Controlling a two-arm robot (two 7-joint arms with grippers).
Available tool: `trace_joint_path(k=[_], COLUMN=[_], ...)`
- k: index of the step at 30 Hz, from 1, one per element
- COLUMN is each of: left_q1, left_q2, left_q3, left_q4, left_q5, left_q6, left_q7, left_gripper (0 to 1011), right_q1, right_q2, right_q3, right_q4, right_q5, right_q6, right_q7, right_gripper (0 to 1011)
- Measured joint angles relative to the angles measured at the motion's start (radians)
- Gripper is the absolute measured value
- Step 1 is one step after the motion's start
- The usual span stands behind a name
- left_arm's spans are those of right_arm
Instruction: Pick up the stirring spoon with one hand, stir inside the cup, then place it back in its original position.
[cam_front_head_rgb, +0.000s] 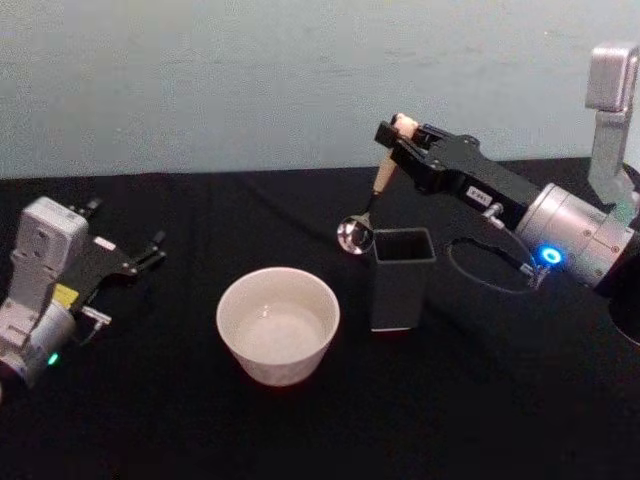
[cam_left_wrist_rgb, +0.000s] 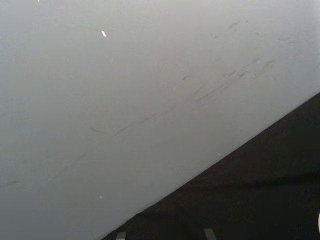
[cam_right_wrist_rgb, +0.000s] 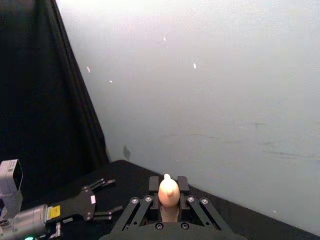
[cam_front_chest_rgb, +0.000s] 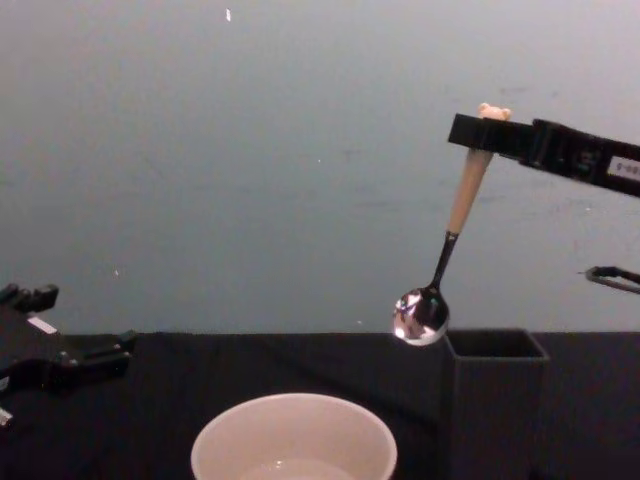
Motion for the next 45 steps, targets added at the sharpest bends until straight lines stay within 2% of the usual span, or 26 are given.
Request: trace_joint_path(k=[9,23,33,45], left_q1=[0.0,0.0,0.0,0.0], left_q2=[0.0,0.0,0.0,0.0], left_q3=[0.0,0.0,0.0,0.0], left_q4=[0.0,0.0,0.0,0.0], left_q5=[0.0,0.0,0.0,0.0], left_q6=[0.0,0.0,0.0,0.0], left_q7=[0.0,0.0,0.0,0.0], left_gripper=[1001,1001,1001,1001], right_q1=[-0.017,-0.037,-0.053,-0.072], right_q2=[0.022,0.047,0.056,0.058], right_q3=[0.022,0.04,0.041,0.025], right_q4=[-0.012,-0.008,-0.004,0.004], right_q5=[0.025,0.025,0.014,0.001], right_q6=[-0.015,-0.026,-0.026,-0.005], right_q7=[-0.022,-0.044,-0.045,-0.05], right_gripper=[214,214,214,214])
